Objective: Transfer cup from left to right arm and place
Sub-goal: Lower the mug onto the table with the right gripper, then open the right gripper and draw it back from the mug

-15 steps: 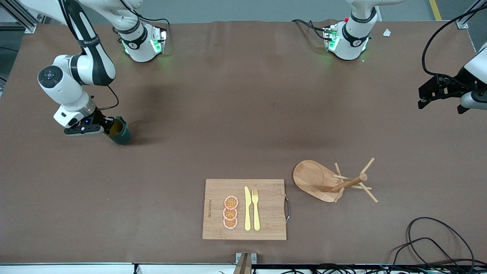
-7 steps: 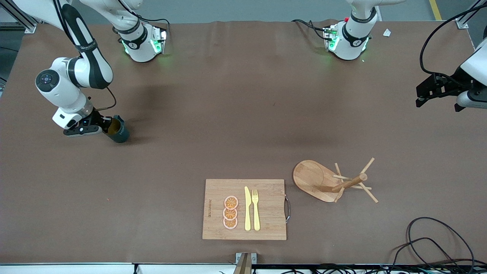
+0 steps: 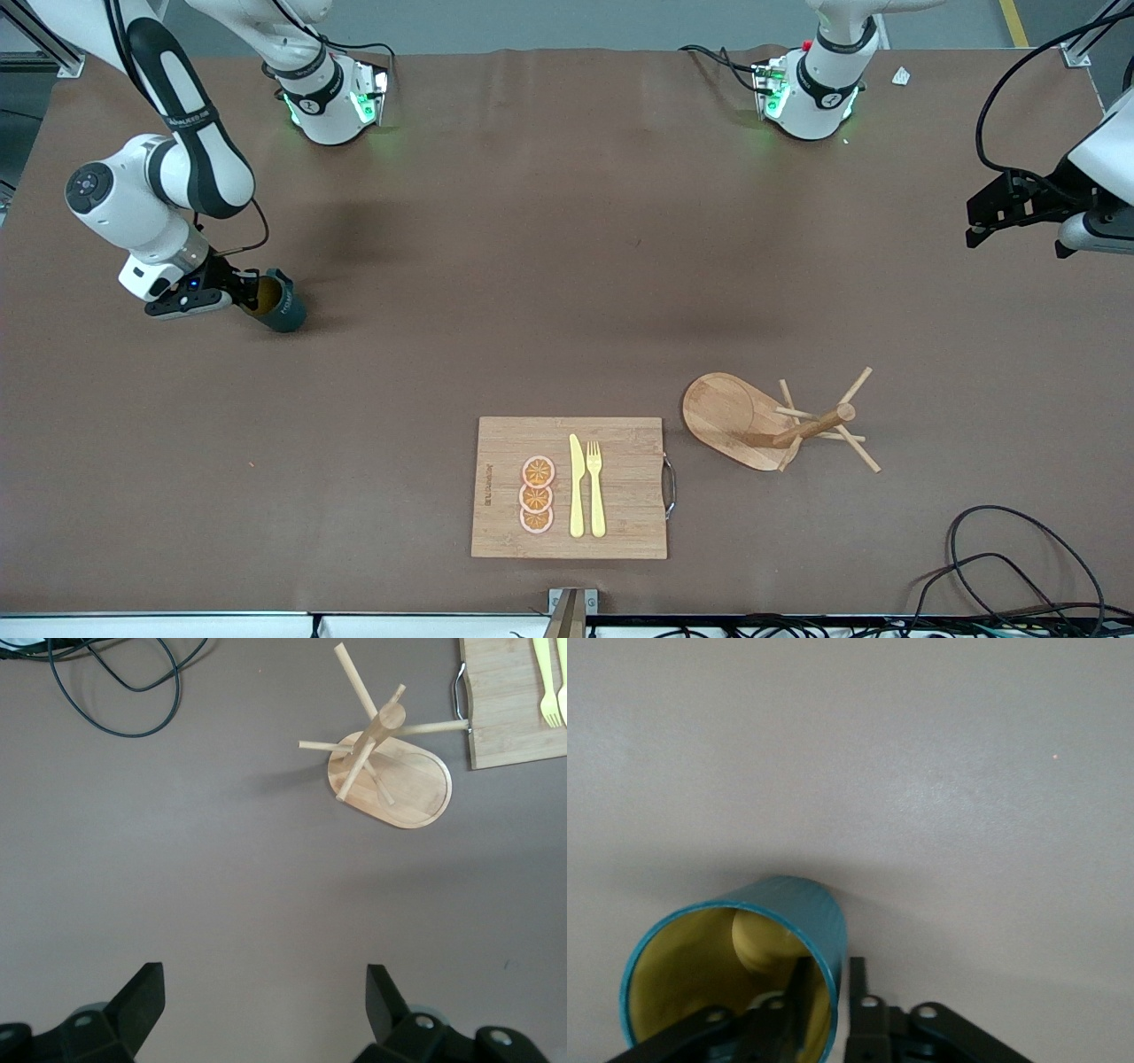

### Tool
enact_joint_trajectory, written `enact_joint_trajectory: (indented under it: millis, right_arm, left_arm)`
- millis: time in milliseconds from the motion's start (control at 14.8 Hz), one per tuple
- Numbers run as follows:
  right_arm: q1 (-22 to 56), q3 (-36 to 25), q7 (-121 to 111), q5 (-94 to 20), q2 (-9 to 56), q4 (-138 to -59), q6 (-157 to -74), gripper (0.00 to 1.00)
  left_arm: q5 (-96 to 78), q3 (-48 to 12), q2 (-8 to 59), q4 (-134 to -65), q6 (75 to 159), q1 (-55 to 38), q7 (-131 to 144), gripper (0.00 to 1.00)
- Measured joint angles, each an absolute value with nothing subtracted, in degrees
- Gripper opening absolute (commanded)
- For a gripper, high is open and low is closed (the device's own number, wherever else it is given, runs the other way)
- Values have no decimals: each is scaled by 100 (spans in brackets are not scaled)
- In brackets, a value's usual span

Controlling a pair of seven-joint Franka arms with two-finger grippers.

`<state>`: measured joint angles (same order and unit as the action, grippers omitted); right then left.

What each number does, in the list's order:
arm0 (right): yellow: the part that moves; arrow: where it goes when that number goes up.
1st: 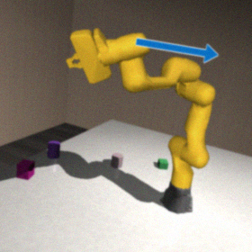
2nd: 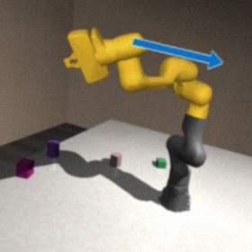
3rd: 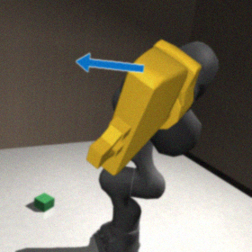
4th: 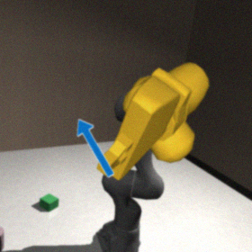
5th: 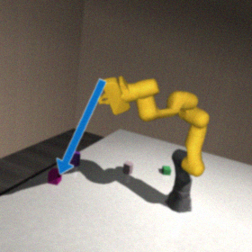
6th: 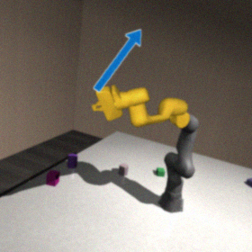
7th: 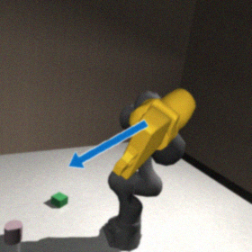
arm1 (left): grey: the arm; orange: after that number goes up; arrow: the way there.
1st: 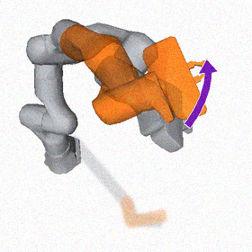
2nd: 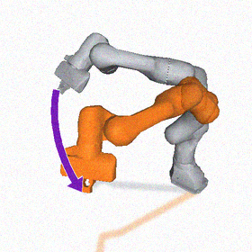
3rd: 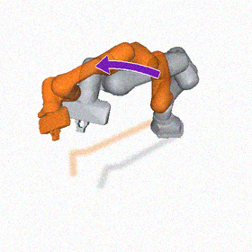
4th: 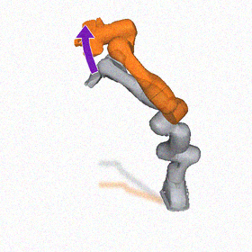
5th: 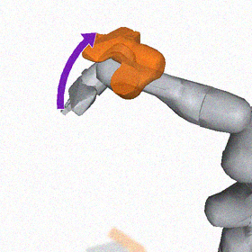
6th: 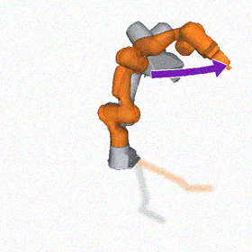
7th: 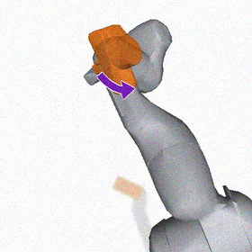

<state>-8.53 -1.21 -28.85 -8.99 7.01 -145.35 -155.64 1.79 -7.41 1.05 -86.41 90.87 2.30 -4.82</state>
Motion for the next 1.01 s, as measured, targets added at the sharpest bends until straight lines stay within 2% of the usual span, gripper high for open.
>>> enact_joint_trajectory:
  millis: [270, 608, 1013]
  right_arm:
    - [-853, -113, -2887, -903, 772, -14522, -15545, 94]
    - [-853, -114, -2902, -997, 769, -14048, -14671, 100]
    - [-864, -138, -2929, -1003, 729, -13294, -13845, 100]
  left_arm:
    - [179, -739, 105, -8642, 9072, 230, -478, 100]
    - [179, -731, 105, -8642, 9072, 233, -478, 100]
    - [179, -725, 105, -8642, 9072, 234, -477, 100]
